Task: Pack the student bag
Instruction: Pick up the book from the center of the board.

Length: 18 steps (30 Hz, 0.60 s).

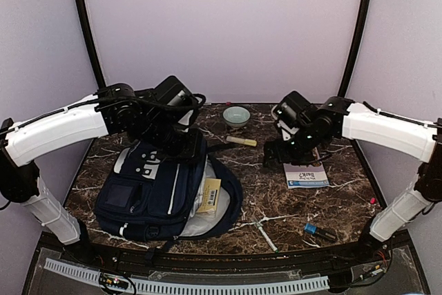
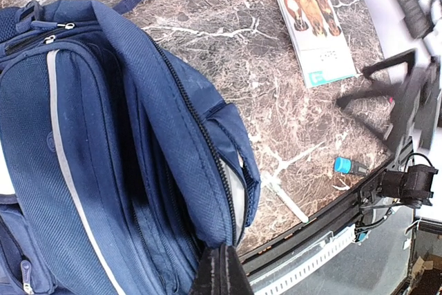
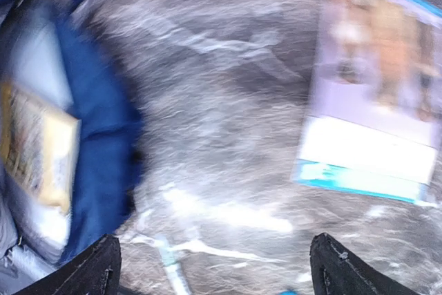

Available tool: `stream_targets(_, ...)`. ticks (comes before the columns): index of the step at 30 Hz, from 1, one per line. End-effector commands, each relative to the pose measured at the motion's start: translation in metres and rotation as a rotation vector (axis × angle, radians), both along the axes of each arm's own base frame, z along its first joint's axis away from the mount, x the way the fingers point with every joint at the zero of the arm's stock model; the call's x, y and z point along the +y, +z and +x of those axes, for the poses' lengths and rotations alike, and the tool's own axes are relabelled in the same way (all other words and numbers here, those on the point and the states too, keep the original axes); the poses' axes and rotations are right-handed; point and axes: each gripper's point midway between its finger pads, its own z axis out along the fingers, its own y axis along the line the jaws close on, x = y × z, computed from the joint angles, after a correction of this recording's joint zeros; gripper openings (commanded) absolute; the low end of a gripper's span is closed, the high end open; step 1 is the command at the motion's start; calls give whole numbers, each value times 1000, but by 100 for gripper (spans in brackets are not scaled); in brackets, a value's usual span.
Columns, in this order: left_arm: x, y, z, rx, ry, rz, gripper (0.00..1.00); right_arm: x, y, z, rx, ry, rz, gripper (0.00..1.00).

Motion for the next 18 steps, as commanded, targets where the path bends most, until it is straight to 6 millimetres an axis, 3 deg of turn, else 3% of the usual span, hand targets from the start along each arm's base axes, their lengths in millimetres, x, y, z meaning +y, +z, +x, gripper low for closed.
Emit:
stream_targets(1,-4,21,1,-52,-12,-76,0,-78,3,17,-73,-205,-77,97)
stream_targets(4,-4,20,0,-48,-12,-82,0,-119,-20,17,-33,-329,-81,95)
stream_targets(10,2,21,-4,-43,-4,-89,0,-172,-45,24,19,-497,-14,93)
stream_targets(18,6,28,-5,-54,3,-103,0,-192,-68,32,66,-589,167,92)
